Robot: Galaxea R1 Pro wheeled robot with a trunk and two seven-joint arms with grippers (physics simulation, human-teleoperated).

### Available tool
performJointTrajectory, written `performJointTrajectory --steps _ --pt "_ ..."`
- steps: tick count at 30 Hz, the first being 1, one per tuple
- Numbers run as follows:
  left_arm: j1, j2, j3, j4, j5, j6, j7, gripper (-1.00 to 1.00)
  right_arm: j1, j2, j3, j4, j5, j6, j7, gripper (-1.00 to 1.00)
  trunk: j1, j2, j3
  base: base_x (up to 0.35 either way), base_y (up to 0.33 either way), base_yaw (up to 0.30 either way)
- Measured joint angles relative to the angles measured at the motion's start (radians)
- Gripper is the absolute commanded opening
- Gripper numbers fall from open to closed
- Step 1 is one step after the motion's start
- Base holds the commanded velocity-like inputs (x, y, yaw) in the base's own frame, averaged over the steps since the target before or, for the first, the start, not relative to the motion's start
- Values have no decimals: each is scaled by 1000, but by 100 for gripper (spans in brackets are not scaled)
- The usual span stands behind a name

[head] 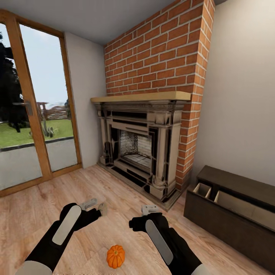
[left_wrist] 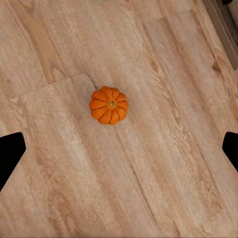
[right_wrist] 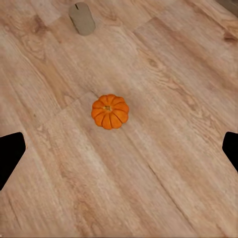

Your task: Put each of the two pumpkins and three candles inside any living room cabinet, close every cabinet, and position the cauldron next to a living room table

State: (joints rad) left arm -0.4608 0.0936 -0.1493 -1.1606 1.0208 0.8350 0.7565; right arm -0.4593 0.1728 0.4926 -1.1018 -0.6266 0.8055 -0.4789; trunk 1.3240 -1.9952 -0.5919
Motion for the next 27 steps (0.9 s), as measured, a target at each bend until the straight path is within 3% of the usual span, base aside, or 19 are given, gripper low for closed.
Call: performJointTrajectory --steps 9,18,19,24,27 --pt "0 1 1 0 0 0 0 100 0 1 0 0 0 0 0 100 0 0 -3 0 17 277" --pt "0 4 5 2 3 0 -1 100 0 1 0 0 0 0 -3 100 0 0 -7 0 165 277" --pt "0 6 13 2 4 0 -1 100 0 1 0 0 0 0 -3 100 0 0 -7 0 31 277" --pt "0 7 129 2 10 1 -3 100 0 -1 0 0 0 0 -3 100 0 0 -10 0 10 277" --pt "0 8 164 3 11 -1 -2 100 0 -1 0 0 1 0 -3 100 -8 14 -5 0 1 277"
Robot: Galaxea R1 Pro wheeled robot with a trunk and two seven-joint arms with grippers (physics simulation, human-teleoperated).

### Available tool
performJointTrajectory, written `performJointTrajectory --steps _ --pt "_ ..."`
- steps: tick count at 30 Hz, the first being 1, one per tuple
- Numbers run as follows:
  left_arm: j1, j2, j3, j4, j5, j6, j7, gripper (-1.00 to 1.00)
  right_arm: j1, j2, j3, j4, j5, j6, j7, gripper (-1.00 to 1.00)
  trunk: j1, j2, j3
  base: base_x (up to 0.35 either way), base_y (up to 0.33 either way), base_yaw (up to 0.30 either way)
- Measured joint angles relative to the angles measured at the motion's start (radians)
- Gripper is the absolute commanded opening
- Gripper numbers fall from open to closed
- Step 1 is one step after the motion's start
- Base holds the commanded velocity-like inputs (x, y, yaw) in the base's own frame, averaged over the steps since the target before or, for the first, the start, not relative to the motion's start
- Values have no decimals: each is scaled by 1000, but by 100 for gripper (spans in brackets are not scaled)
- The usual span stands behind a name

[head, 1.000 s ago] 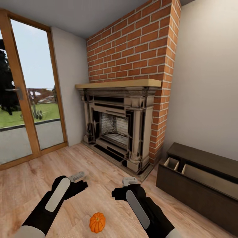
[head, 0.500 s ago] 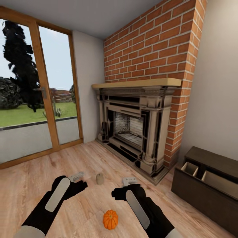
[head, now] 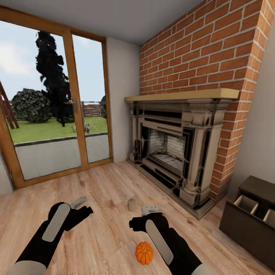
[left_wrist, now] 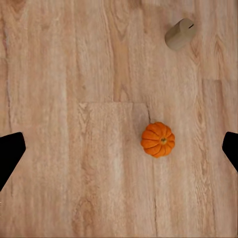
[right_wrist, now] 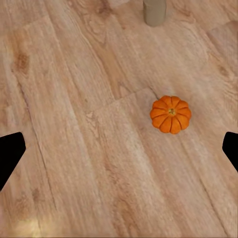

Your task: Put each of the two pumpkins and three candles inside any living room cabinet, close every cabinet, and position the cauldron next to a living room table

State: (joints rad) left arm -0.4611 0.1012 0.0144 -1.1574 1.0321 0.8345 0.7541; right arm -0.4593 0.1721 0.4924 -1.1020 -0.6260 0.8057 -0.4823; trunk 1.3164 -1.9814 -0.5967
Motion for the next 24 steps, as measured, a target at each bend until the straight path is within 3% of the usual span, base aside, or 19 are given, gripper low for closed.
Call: performJointTrajectory --steps 9,16,24 --pt "0 1 17 11 -1 1 1 100 0 1 0 0 -1 2 0 100 -35 63 24 0 0 266" --pt "0 1 18 12 0 2 0 100 0 1 0 -1 -1 5 3 100 -61 112 44 0 0 92" --pt "0 1 18 6 1 2 0 100 0 2 0 0 -2 4 2 100 -61 112 44 0 0 257"
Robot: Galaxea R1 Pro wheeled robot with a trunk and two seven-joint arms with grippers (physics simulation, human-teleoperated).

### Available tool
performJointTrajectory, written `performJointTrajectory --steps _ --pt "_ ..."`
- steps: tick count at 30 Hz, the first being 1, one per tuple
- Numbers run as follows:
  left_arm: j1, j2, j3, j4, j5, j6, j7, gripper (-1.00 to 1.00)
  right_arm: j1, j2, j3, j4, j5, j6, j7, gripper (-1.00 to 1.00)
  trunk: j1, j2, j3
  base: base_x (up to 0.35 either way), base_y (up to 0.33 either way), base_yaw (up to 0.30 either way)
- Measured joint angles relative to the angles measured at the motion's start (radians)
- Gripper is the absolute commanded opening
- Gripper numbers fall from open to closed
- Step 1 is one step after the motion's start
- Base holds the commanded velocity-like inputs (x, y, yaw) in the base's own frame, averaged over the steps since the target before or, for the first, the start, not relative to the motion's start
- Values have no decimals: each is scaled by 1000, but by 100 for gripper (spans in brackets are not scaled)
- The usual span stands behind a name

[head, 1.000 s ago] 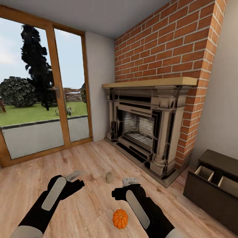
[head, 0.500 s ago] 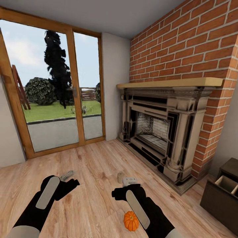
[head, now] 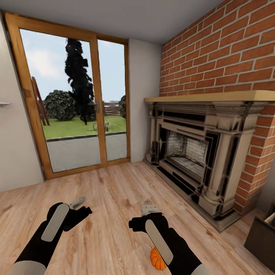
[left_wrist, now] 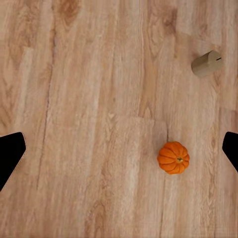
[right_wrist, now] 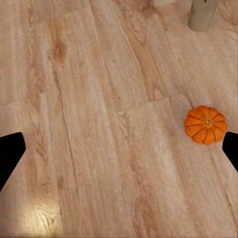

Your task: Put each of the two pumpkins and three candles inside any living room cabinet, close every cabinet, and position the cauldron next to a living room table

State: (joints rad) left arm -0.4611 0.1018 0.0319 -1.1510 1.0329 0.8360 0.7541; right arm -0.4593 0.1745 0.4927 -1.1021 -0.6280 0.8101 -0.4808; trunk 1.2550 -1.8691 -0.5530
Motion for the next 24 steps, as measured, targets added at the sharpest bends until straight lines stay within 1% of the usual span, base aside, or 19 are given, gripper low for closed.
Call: performJointTrajectory --steps 6,10,18,24 --pt "0 0 0 -4 0 0 -1 100 0 0 0 0 0 0 1 100 0 0 0 0 12 275" --pt "0 0 0 -2 0 0 -1 100 0 0 0 0 0 0 2 100 0 0 0 0 157 276" --pt "0 1 0 4 0 0 -3 100 0 -1 0 0 1 -1 0 100 0 0 0 4 291 276" --pt "0 1 0 4 1 0 -3 100 0 -1 0 0 1 -1 1 100 0 0 0 110 314 276"
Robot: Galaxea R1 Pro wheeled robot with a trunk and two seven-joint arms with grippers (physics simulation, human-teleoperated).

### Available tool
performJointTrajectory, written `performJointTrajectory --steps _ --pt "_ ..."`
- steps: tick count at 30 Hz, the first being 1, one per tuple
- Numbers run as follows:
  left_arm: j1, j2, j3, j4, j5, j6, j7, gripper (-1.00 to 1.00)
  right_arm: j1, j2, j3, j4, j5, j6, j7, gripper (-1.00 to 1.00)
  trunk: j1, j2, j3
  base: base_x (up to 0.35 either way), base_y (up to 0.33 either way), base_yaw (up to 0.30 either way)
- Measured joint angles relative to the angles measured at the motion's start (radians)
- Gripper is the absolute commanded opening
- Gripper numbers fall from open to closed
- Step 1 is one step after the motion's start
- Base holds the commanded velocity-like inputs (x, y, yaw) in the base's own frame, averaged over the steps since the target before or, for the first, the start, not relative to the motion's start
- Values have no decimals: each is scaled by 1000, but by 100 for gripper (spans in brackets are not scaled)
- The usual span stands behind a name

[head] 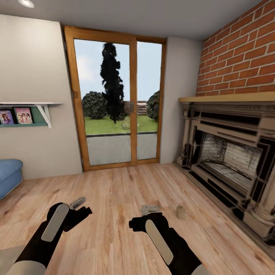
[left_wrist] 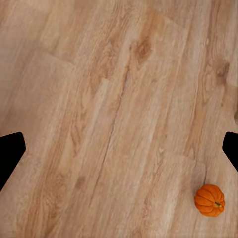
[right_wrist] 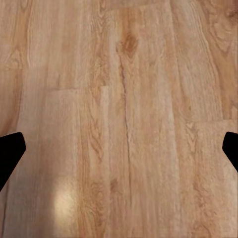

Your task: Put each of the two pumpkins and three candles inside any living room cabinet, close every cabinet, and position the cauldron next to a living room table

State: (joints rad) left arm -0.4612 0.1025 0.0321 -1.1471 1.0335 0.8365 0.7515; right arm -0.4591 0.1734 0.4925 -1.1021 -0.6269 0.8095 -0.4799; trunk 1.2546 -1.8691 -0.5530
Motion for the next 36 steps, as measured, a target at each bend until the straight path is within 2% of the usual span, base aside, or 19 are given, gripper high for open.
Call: performJointTrajectory --steps 10,17,24,27,30,36 --pt "0 0 -2 -1 -1 0 0 100 0 0 0 0 0 1 1 100 0 0 -2 244 251 274" --pt "0 -1 -3 -1 -1 0 -1 100 0 1 0 0 -1 5 2 100 0 0 -9 193 39 192" --pt "0 -1 -6 -1 -1 0 -1 100 0 1 0 0 -4 8 2 100 0 0 -19 39 2 129" --pt "0 -1 -14 -3 -1 0 1 100 0 0 -1 2 -49 8 2 100 0 0 -24 195 0 119" --pt "0 -1 -16 -4 -3 0 1 100 0 -2 -1 3 -75 8 1 100 0 0 -28 293 0 119" --pt "0 -1 -18 -4 -9 0 1 100 0 -7 -3 0 -88 -2 3 100 0 0 -31 332 0 28"
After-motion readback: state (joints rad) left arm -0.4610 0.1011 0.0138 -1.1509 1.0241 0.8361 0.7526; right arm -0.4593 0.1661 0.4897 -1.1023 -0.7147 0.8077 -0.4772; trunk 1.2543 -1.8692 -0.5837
